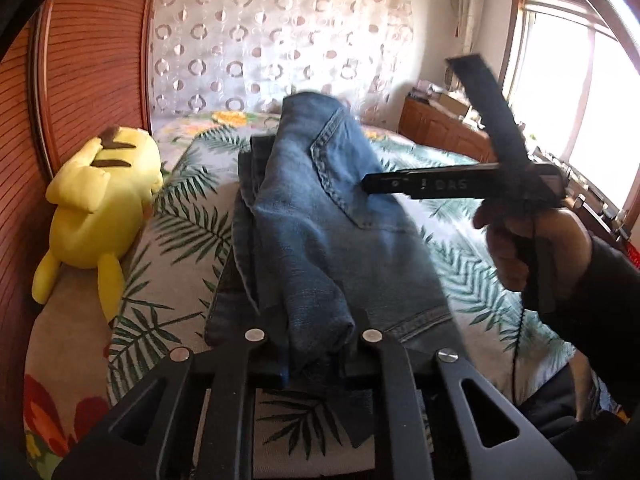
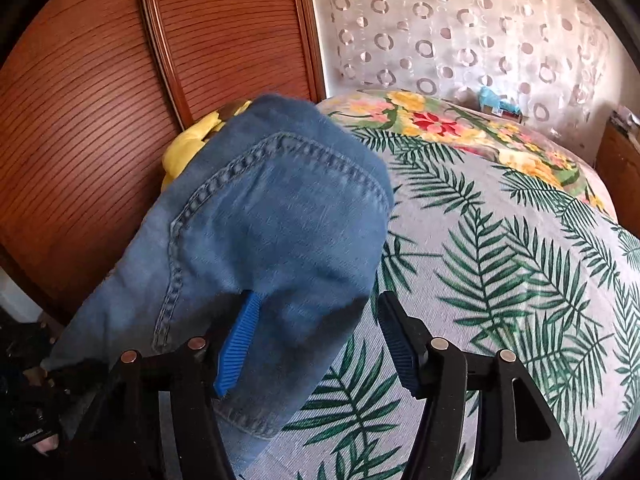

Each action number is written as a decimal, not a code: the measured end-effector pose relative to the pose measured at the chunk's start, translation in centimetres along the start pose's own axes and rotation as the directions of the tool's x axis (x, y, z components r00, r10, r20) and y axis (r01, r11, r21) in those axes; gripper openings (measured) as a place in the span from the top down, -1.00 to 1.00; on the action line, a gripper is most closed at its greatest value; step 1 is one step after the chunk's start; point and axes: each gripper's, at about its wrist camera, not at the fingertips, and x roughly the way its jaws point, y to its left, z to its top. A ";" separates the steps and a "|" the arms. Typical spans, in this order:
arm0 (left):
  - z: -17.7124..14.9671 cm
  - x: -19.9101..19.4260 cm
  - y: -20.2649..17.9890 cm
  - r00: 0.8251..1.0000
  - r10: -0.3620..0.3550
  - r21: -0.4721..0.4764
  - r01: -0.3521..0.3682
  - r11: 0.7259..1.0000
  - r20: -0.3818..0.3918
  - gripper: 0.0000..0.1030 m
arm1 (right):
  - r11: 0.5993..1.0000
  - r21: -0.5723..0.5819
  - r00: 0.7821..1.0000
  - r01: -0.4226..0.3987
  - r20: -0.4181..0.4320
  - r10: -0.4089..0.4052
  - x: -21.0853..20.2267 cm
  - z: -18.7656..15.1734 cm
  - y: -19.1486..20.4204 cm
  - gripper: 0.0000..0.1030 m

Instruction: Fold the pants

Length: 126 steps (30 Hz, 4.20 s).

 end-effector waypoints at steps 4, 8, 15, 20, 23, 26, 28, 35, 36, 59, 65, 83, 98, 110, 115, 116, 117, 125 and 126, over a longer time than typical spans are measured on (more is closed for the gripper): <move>-0.4 -1.4 0.5 1.000 0.008 -0.026 -0.008 1.000 0.020 0.69 | 1.000 -0.010 0.999 -0.018 0.037 0.019 -0.8 1.4 -0.4 -0.23; -1.6 -0.4 1.7 0.999 0.034 -0.056 -0.036 0.998 -0.028 0.67 | 1.000 -0.007 0.999 -0.029 0.044 0.029 -0.2 2.5 -0.5 -0.23; -2.4 0.6 2.3 0.998 0.036 -0.085 -0.040 0.996 -0.044 0.54 | 0.999 0.005 0.998 -0.051 -0.029 0.051 3.5 2.7 -0.6 -0.28; -2.6 0.6 2.6 0.999 0.025 -0.095 -0.029 0.995 -0.038 0.52 | 0.993 0.067 0.992 -0.100 -0.066 0.104 5.4 2.8 -1.8 -0.50; -2.6 0.6 2.6 0.999 0.020 -0.101 -0.024 0.995 -0.038 0.52 | 0.987 0.093 0.987 -0.133 -0.082 0.141 6.2 3.2 -2.3 -0.51; -2.6 0.5 2.4 0.999 0.023 -0.091 -0.026 0.995 -0.039 0.56 | 0.981 0.106 0.979 -0.165 -0.100 0.176 7.4 4.1 -2.3 -0.51; -2.3 0.4 2.1 0.999 0.019 -0.073 -0.022 0.997 -0.043 0.66 | 0.973 0.112 0.970 -0.203 -0.110 0.215 7.9 4.3 -2.4 -0.43; -0.3 -0.4 2.8 1.000 0.008 -0.067 -0.009 0.998 -0.021 0.70 | 0.958 0.051 0.958 -0.281 -0.050 0.283 7.0 5.9 -2.7 0.44; 0.0 -0.4 3.0 1.000 0.012 -0.066 -0.013 0.998 -0.017 0.70 | 0.958 0.042 0.958 -0.282 -0.039 0.284 6.9 6.2 -2.6 0.45; 10.3 5.8 9.7 0.996 0.089 -0.030 -0.089 0.996 0.002 0.70 | 0.958 0.021 0.957 -0.286 0.057 0.285 16.3 16.6 -4.4 0.48; 12.5 7.7 10.8 0.996 0.092 -0.022 -0.092 0.995 -0.001 0.70 | 0.963 0.020 0.962 -0.267 0.062 0.265 18.8 18.4 -5.4 0.48; 11.8 12.1 12.5 0.987 0.139 -0.046 -0.142 0.989 -0.076 0.69 | 0.989 -0.024 0.989 -0.145 -0.019 0.145 23.4 19.2 -6.5 -0.06; 10.7 12.3 12.5 0.980 0.172 -0.039 -0.177 0.984 -0.100 0.65 | 0.987 -0.158 0.996 -0.010 0.090 0.024 19.4 17.7 -3.2 0.26; 10.6 11.0 11.9 0.975 0.208 -0.050 -0.212 0.976 -0.074 0.59 | 0.999 -0.052 0.997 -0.004 0.072 0.008 18.6 15.2 -4.4 0.26; 10.6 9.8 11.0 0.967 0.247 -0.017 -0.248 0.969 -0.058 0.54 | 1.000 -0.018 0.993 -0.025 0.114 0.027 14.2 11.9 -4.4 0.26; 10.7 9.4 10.9 0.966 0.253 -0.015 -0.254 0.967 -0.052 0.53 | 1.000 -0.014 0.992 -0.027 0.125 0.029 13.0 10.9 -4.3 0.26; 10.7 9.1 10.7 0.965 0.258 -0.015 -0.259 0.966 -0.046 0.51 | 0.999 -0.015 0.991 -0.031 0.133 0.033 12.1 10.1 -4.3 0.26; 11.6 6.0 8.3 0.971 0.239 -0.007 -0.239 0.971 0.025 0.04 | 0.999 -0.039 0.981 0.007 0.193 0.001 3.9 4.6 -3.6 0.26; 11.6 5.7 7.9 0.971 0.235 -0.002 -0.235 0.972 0.031 0.04 | 0.999 -0.039 0.980 0.015 0.198 -0.007 2.9 4.0 -3.7 0.26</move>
